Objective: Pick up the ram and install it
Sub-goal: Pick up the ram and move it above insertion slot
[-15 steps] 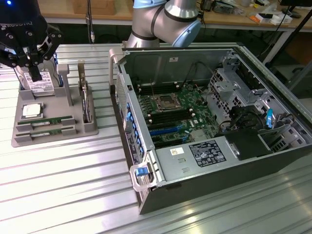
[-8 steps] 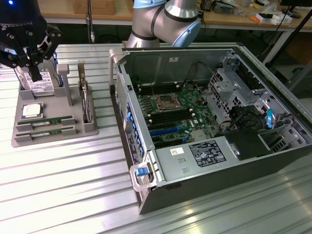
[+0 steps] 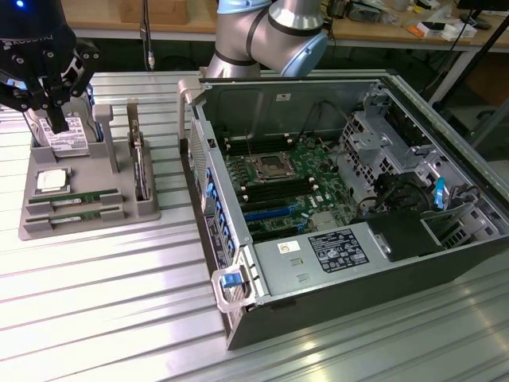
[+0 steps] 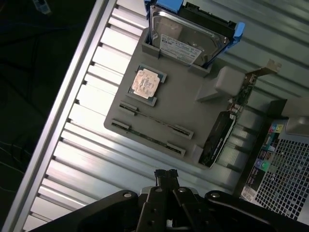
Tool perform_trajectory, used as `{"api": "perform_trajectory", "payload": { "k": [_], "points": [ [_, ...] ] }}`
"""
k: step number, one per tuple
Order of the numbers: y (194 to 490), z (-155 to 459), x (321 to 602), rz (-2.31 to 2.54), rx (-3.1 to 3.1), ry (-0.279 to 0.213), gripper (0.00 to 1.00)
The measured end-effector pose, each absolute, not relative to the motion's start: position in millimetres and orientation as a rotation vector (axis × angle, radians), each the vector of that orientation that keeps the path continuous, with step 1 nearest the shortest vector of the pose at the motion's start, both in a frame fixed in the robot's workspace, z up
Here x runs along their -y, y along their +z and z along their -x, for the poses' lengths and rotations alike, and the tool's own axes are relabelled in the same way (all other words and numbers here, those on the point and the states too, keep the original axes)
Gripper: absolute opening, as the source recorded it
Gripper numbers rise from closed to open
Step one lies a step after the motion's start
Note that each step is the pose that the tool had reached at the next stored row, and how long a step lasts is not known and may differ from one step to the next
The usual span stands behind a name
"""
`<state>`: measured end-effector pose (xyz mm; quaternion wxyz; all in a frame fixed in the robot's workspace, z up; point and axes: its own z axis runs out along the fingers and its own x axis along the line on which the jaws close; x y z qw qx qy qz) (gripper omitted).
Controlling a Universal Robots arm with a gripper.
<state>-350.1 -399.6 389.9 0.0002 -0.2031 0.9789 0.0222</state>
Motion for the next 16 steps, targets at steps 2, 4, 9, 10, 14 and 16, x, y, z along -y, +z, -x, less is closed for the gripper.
{"api": "perform_trajectory", "payload": {
  "k": [2,4,9,10,14,16],
  "points": [
    [389.9,350.1,399.6,0.656,-3.071,0.07,0.11],
    [389.9,350.1,399.6,0.667,-3.069,0.07,0.11],
    [389.9,350.1,399.6,0.704,-3.061,0.07,0.11],
    [389.9,350.1,399.6,0.716,-3.059,0.07,0.11],
    [389.9,350.1,399.6,0.739,-3.054,0.07,0.11],
    [389.9,350.1,399.6,0.758,-3.049,0.07,0.11]
  ]
}}
